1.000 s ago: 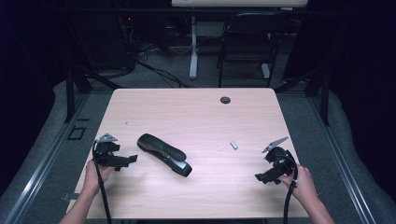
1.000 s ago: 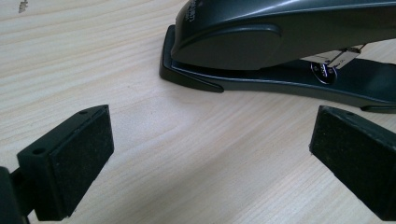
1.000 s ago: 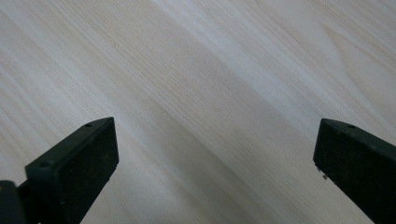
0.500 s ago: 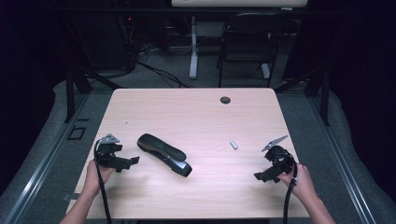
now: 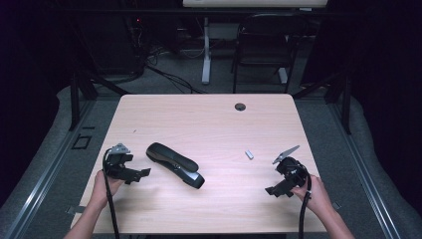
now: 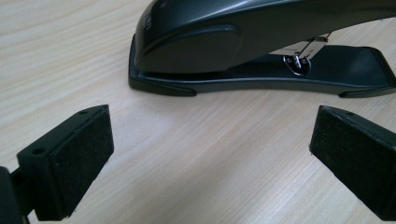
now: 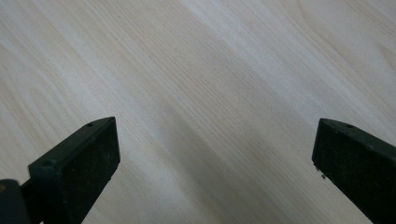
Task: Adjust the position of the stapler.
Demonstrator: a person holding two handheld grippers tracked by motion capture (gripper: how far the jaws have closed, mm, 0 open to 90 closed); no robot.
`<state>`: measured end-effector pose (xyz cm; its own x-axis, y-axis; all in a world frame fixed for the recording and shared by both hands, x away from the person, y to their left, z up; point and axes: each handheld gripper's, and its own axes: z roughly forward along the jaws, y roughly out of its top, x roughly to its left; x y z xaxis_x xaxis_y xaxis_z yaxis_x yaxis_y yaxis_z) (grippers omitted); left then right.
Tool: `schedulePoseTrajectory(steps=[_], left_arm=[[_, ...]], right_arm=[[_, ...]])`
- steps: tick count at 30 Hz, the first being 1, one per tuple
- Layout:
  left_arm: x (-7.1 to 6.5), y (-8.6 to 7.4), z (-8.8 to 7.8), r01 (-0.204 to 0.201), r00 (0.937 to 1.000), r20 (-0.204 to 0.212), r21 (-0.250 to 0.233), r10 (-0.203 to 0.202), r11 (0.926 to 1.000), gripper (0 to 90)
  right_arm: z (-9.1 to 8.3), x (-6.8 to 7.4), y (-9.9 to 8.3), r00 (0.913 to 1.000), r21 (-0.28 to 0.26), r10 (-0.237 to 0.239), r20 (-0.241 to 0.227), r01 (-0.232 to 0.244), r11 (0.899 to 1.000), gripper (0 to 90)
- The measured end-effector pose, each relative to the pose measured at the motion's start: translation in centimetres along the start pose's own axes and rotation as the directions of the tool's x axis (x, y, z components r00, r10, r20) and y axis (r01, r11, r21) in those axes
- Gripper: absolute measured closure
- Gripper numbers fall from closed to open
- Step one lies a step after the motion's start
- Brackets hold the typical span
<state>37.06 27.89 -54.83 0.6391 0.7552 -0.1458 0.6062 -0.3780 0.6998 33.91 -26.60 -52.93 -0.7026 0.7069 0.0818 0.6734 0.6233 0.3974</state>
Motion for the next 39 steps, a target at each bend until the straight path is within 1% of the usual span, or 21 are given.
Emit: schedulePoseTrajectory(steps=[1, 4, 7, 9, 11, 14, 15, 16, 18, 20, 21, 22, 25, 26, 28, 30, 31, 33, 36, 38, 39], left_arm=[[0.0, 0.1, 0.0, -0.008, 1.0, 0.003, 0.002, 0.008, 1.0, 0.0], [-0.1, 0.6, 0.4, -0.033, 0.9993, -0.02, 0.005, 0.033, 0.9995, 0.0], [0.0, 1.0, 1.1, -0.033, 0.9993, -0.016, 0.019, 0.033, 0.9993, 0.0], [0.1, 1.2, 1.5, -0.029, 0.9996, 0.002, 0.019, 0.029, 0.9994, 0.0], [0.0, 1.5, 1.8, -0.05, 0.9988, 0.007, 0.013, 0.049, 0.9987, 0.0], [-0.3, 2.1, 2.0, -0.087, 0.9959, 0.023, -0.006, 0.087, 0.9962, 0.0], [-0.6, 2.7, 1.9, -0.096, 0.9937, 0.054, -0.032, 0.098, 0.9948, 0.0], [-0.6, 2.7, 1.9, -0.096, 0.9937, 0.054, -0.032, 0.098, 0.9948, 0.0], [-1.3, 3.5, 1.5, -0.151, 0.9863, 0.059, -0.056, 0.154, 0.987, 0.0], [-2.2, 4.5, 1.1, -0.206, 0.9739, 0.079, -0.085, 0.213, 0.9749, 0.0], [-2.8, 5.1, 0.9, -0.244, 0.9626, 0.097, -0.1, 0.253, 0.9648, 0.0], [-3.2, 5.5, 0.9, -0.264, 0.9559, 0.103, -0.107, 0.275, 0.9585, 0.0], [-4.5, 6.8, 1.0, -0.333, 0.9221, 0.156, -0.146, 0.354, 0.9314, 0.0], [-4.8, 7.2, 1.1, -0.353, 0.9108, 0.172, -0.149, 0.375, 0.9238, 0.0], [-5.5, 7.8, 1.4, -0.382, 0.8895, 0.21, -0.146, 0.406, 0.9127, 0.0], [-5.9, 8.3, 1.9, -0.409, 0.8722, 0.235, -0.13, 0.429, 0.903, 0.0], [-6.2, 8.6, 2.2, -0.427, 0.8626, 0.248, -0.109, 0.441, 0.8976, 0.0], [-6.5, 8.8, 2.7, -0.449, 0.8483, 0.27, -0.088, 0.456, 0.8889, 0.0], [-7.2, 9.0, 3.5, -0.487, 0.828, 0.296, -0.043, 0.476, 0.8725, 0.3], [-7.7, 9.2, 4.1, -0.513, 0.8175, 0.299, -0.009, 0.492, 0.8582, 2.1], [-7.8, 9.2, 4.4, -0.522, 0.8145, 0.301, 0.005, 0.496, 0.8532, 6.0]], right_arm=[[0.1, 0.0, 0.0, 1.0, -0.002, 0.007, -0.004, -0.007, 1.0, 0.5], [0.2, -0.2, 0.0, 0.9995, -0.005, 0.023, -0.022, -0.023, 1.0, 0.4], [0.3, -0.2, 0.1, 0.9995, -0.005, 0.022, -0.023, -0.022, 1.0, 0.4], [0.4, 0.1, 0.1, 0.9993, -0.021, 0.027, -0.026, -0.027, 0.999, 0.4], [0.2, 0.1, 0.2, 0.9996, -0.003, 0.01, -0.025, -0.01, 1.0, 0.4], [0.2, 0.2, 0.2, 0.9995, -0.008, 0.016, -0.029, -0.016, 1.0, 0.4], [0.2, 0.2, 0.2, 0.9994, -0.009, 0.017, -0.031, -0.017, 1.0, 0.3], [0.2, 0.2, 0.2, 0.9994, -0.009, 0.017, -0.031, -0.017, 1.0, 0.3], [0.2, 0.2, 0.2, 0.9993, -0.007, 0.013, -0.034, -0.014, 1.0, 0.3], [0.2, 0.3, 0.3, 0.9992, -0.004, 0.013, -0.037, -0.013, 1.0, 0.3], [0.1, 0.3, 0.3, 0.9991, -0.002, 0.012, -0.041, -0.012, 1.0, 0.3], [0.2, 0.3, 0.3, 0.9986, -0.01, 0.02, -0.048, -0.021, 1.0, 0.3], [0.2, 0.3, 0.3, 0.9977, -0.013, 0.026, -0.063, -0.027, 1.0, 0.3], [0.2, 0.2, 0.3, 0.9969, -0.014, 0.026, -0.074, -0.027, 1.0, 0.2], [0.2, 0.2, 0.2, 0.9964, -0.02, 0.03, -0.079, -0.032, 0.999, 0.2], [0.2, 0.1, 0.2, 0.9965, -0.018, 0.03, -0.078, -0.031, 0.999, 0.2], [0.2, 0.1, 0.1, 0.9963, -0.017, 0.031, -0.081, -0.032, 0.999, 0.2], [0.2, 0.1, 0.1, 0.9956, -0.017, 0.035, -0.087, -0.036, 0.999, 0.2], [0.1, 0.1, 0.1, 0.9955, -0.01, 0.023, -0.092, -0.024, 1.0, 0.2], [0.1, 0.1, 0.1, 0.9951, -0.008, 0.021, -0.097, -0.022, 1.0, 0.3], [0.1, 0.1, 0.1, 0.9949, -0.006, 0.02, -0.099, -0.02, 1.0, 0.4]])
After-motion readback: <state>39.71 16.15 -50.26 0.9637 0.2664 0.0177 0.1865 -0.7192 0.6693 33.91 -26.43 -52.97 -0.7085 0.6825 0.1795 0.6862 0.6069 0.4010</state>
